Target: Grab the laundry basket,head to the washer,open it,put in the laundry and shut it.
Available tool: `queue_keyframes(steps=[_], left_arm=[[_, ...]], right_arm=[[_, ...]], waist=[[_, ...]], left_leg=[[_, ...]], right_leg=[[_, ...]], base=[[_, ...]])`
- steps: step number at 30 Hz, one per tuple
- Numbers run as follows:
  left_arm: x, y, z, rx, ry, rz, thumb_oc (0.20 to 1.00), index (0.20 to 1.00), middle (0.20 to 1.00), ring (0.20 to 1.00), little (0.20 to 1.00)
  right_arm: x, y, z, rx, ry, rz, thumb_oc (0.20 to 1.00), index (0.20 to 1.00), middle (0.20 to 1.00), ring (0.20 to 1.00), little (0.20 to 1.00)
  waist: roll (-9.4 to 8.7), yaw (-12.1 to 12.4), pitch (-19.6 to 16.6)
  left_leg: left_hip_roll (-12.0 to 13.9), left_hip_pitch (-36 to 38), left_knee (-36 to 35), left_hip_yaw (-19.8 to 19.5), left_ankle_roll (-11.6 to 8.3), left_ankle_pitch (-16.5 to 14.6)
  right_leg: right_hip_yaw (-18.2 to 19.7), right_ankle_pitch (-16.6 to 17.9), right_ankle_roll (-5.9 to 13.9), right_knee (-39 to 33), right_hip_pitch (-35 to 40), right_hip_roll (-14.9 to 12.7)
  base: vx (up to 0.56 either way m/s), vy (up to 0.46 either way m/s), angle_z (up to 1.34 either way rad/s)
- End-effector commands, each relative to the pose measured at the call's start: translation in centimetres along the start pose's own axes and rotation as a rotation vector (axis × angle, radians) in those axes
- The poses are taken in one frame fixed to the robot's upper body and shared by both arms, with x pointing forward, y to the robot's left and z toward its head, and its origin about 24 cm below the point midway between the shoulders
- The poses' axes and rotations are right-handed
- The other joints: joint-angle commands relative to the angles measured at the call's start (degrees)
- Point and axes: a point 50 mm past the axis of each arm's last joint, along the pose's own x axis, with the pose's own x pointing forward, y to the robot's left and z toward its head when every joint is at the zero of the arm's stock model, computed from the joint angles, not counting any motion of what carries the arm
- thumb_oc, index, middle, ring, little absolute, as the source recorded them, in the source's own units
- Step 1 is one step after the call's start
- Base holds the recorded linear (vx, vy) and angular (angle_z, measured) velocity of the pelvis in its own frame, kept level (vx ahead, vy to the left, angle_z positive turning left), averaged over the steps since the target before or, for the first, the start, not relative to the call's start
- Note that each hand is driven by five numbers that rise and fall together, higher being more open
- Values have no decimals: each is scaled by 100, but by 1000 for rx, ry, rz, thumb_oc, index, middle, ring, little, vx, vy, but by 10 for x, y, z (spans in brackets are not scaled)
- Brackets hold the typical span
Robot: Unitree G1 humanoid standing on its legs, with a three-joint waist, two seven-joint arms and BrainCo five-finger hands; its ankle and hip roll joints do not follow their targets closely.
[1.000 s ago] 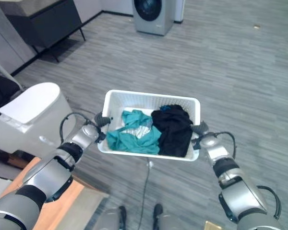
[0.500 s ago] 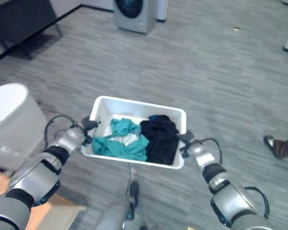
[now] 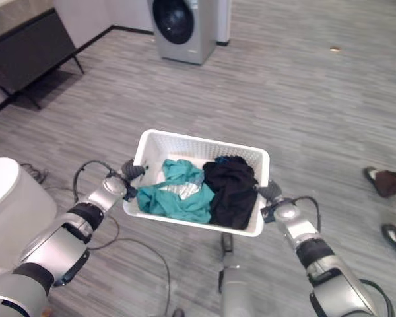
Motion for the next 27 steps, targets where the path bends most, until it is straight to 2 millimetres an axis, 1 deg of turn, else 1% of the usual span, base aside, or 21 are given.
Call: queue_keyframes(steps=[1,2,3,4,5,6,8,9,10,11,12,13,15,17,18,20,21,23,25,26,27], left_arm=[[2,44,17,3,-77,137,200,200,200,200,200],[2,47,17,-2,-73,141,200,200,200,200,200],[2,47,17,-2,-73,141,200,200,200,200,200],[0,58,11,-11,-53,155,200,200,200,200,200],[0,59,11,-11,-54,156,200,200,200,200,200],[1,61,13,-19,-54,158,200,200,200,200,200],[1,62,18,-27,-58,165,200,200,200,200,200],[3,57,31,-34,-75,158,200,200,200,200,200],[3,56,34,-34,-83,156,200,200,200,200,200],[3,56,34,-34,-83,156,200,200,200,200,200],[3,57,36,-40,-93,159,200,200,200,200,200],[3,54,41,-41,-117,153,200,200,200,200,200],[2,55,40,-40,-123,151,200,200,200,200,200],[2,56,37,-49,-119,152,200,200,200,200,200],[1,55,29,-67,-110,144,200,200,200,200,200],[0,55,23,-71,-102,144,200,200,200,200,200],[0,56,17,-90,-91,145,200,200,200,200,200],[-1,56,12,-90,-81,145,200,200,200,200,200],[-2,56,6,-88,-66,149,200,200,200,200,200],[-3,57,-4,-92,-51,145,200,200,200,200,200],[-3,55,-2,-89,-57,141,200,200,200,200,200]], right_arm=[[-4,-22,79,62,-324,-6,200,200,200,200,200],[-5,-27,78,77,-325,-19,200,200,200,200,200],[-5,-27,78,77,-325,-19,200,200,200,200,200],[-5,-29,78,81,-325,-21,200,200,200,200,200],[-5,-29,78,81,-325,-22,200,200,200,200,200],[-5,-30,77,84,-322,-28,200,200,200,200,200],[-6,-35,75,88,-314,-55,200,200,200,200,200],[-5,-34,77,94,-316,-65,200,200,200,200,200],[-5,-32,77,92,-317,-61,200,200,200,200,200],[-5,-32,77,93,-317,-61,200,200,200,200,200],[-5,-31,75,90,-320,-60,200,200,200,200,200],[-5,-27,72,80,-314,-59,200,200,200,200,200],[-3,-21,70,70,-305,-49,200,200,200,200,200],[-1,-17,69,71,-299,-41,200,200,200,200,200],[3,0,64,85,-271,1,200,200,200,200,200],[3,4,63,89,-270,13,200,200,200,200,200],[3,14,63,86,-267,47,200,200,200,200,200],[2,21,65,80,-277,68,200,200,200,200,200],[0,27,62,89,-276,88,200,200,200,200,200],[-2,37,60,109,-283,113,200,200,200,200,200],[-2,44,61,111,-286,126,200,200,200,200,200]], waist=[[-42,-428,-472],[-115,-445,-437],[-119,-450,-443],[-232,-315,-368],[-248,-330,-382],[-339,-269,-341],[-322,-226,-279],[-367,-79,-187],[-358,-8,-176],[-385,-9,-189],[-382,84,-173],[-298,241,-163],[-184,477,-171],[-162,572,-162],[-105,755,-171],[-93,800,-196],[-28,888,-320],[15,952,-431],[-8,974,-497],[-156,1053,-608],[-180,1084,-668]], left_leg=[[-102,-359,1452,680,-133,1095],[64,-730,2415,760,-182,1588],[59,-738,2416,756,-182,1591],[421,-1306,4053,1034,-102,2018],[403,-1345,4065,1019,-102,2033],[408,-1629,4667,1036,-43,2155],[809,-2079,5020,1276,36,2197],[756,-2750,4633,1529,122,1843],[642,-2938,4208,1620,80,1813],[614,-2934,4163,1637,88,1848],[598,-3077,3431,1787,45,1902],[664,-3032,1742,2009,-11,2036],[545,-2979,361,1907,-109,2301],[499,-3059,-127,1828,-146,2367],[510,-3283,-613,1841,-225,2469],[500,-3282,-604,1924,-234,2485],[504,-3159,-583,1926,-196,2483],[456,-3007,-482,1790,-146,2666],[358,-2998,-241,1739,-116,2732],[71,-2961,119,1698,20,2564],[-4,-2912,250,1740,125,2458]], right_leg=[[158,837,-457,-382,717,469],[177,764,-578,-286,889,496],[174,764,-578,-286,884,490],[61,532,-971,-217,1326,676],[53,548,-971,-227,1306,657],[73,454,-1088,-237,1459,698],[-31,198,-1255,-225,1799,888],[-83,-9,-1260,-285,2151,892],[-86,-111,-1237,-308,2286,929],[-82,-100,-1234,-315,2273,901],[-94,-207,-1160,-331,2425,924],[-175,-427,-1069,-307,2637,956],[-131,-713,-1027,-181,2927,1042],[-75,-849,-1008,-125,3051,1054],[103,-1143,-1000,-47,3409,1058],[166,-1216,-986,-25,3535,1042],[260,-1360,-940,-10,3695,1051],[387,-1405,-882,117,3768,950],[480,-1300,-825,259,3822,847],[550,-624,-542,721,3791,542],[600,-32,-361,1207,3599,455]], base=[[491,-354,86],[489,-354,105],[370,-479,43],[237,-341,31],[366,-495,12],[216,-260,-20],[408,-355,-3],[507,-253,25],[378,-136,39],[288,-39,37],[427,36,-1],[602,73,-63],[558,107,-44],[464,95,-2],[466,98,-41],[515,147,-57],[525,190,-55],[524,236,-26],[470,236,-38],[532,287,-64],[631,359,-79]])
